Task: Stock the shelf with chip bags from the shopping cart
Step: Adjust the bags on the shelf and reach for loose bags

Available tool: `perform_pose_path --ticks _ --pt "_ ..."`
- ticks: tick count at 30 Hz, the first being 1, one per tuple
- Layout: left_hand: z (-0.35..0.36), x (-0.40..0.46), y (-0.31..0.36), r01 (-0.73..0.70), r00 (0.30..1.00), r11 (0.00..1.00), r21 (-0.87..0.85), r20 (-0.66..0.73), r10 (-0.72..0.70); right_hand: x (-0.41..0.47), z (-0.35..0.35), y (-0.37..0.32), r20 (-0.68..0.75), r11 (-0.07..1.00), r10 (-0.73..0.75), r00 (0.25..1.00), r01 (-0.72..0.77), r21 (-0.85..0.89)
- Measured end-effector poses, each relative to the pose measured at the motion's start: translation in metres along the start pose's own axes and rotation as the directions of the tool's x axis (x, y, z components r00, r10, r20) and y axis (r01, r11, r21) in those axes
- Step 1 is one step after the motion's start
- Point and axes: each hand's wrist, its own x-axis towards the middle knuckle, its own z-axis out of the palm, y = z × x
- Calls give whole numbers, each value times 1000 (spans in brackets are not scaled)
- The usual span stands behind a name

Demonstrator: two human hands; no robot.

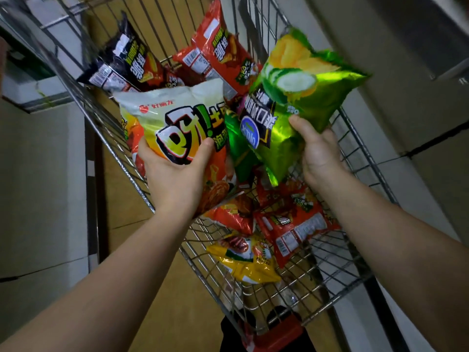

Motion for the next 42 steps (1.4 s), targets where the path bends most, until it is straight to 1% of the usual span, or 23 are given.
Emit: perform_pose_path --ticks 1,3,4,5,6,7,8,9,11,12,15,18,20,23,25,27,29,31,32,35,38,40,42 --pt "-1 -1 1 5 1000 1000 -23 -8 -5 4 12 -3 -19 994 -20 1000 22 109" --pt "-1 -1 3 35 999 997 -64 -28 -37 12 37 -5 -37 945 28 999 -14 326" --pt "-1 -1 3 55 998 995 -79 -37 -58 15 49 -1 -30 939 95 995 -79 334" --pt "0 0 4 71 996 994 -87 -42 -75 15 58 7 -5 954 188 982 -182 238" --pt "1 2 4 80 995 993 -85 -46 -84 10 63 19 41 950 302 953 -304 75" --pt "2 3 4 81 995 994 -72 -48 -85 3 64 30 91 907 417 904 -407 -112" --pt "3 4 5 83 995 995 -54 -49 -85 -5 61 39 123 840 510 851 -462 -283" --pt "4 5 6 89 995 995 -36 -47 -90 -9 56 46 143 782 556 819 -457 -424" --pt "6 8 6 105 994 994 -23 -40 -106 -10 47 50 174 710 516 839 -304 -636" --pt "7 11 6 110 993 993 -29 -40 -112 -7 45 47 191 691 470 862 -224 -687" --pt "12 18 8 143 989 988 -62 -40 -146 5 51 23 274 698 329 904 -37 -715" --pt "18 27 10 195 980 977 -85 -13 -197 18 69 -10 366 659 124 922 199 -725" --pt "23 33 14 219 976 972 -87 1 -220 33 80 -29 374 567 -41 927 330 -755" --pt "29 43 16 232 973 970 -76 1 -232 58 85 -44 359 345 -184 915 402 -848" --pt "33 48 16 242 970 968 -70 4 -243 72 83 -41 364 189 -168 916 393 -900" --pt "36 50 14 254 967 965 -61 20 -253 78 79 -34 344 37 -67 937 347 -937" --pt "38 51 12 252 967 967 -39 34 -251 80 75 -25 302 -24 34 953 303 -953" --pt "39 50 10 232 972 973 8 42 -232 80 71 -17 249 1 146 957 252 -968" --pt "38 50 9 214 975 976 46 49 -216 80 67 -13 227 50 210 951 222 -974" --pt "36 49 4 138 985 978 154 84 -152 80 49 -3 220 335 419 881 76 -939" --pt "34 46 2 93 986 976 197 115 -117 76 29 6 288 503 525 801 -19 -864" --pt "33 45 0 79 985 973 215 131 -109 70 17 15 284 584 559 779 -127 -802" --pt "32 43 -3 64 982 972 228 160 -102 61 2 27 249 598 629 736 -255 -760"
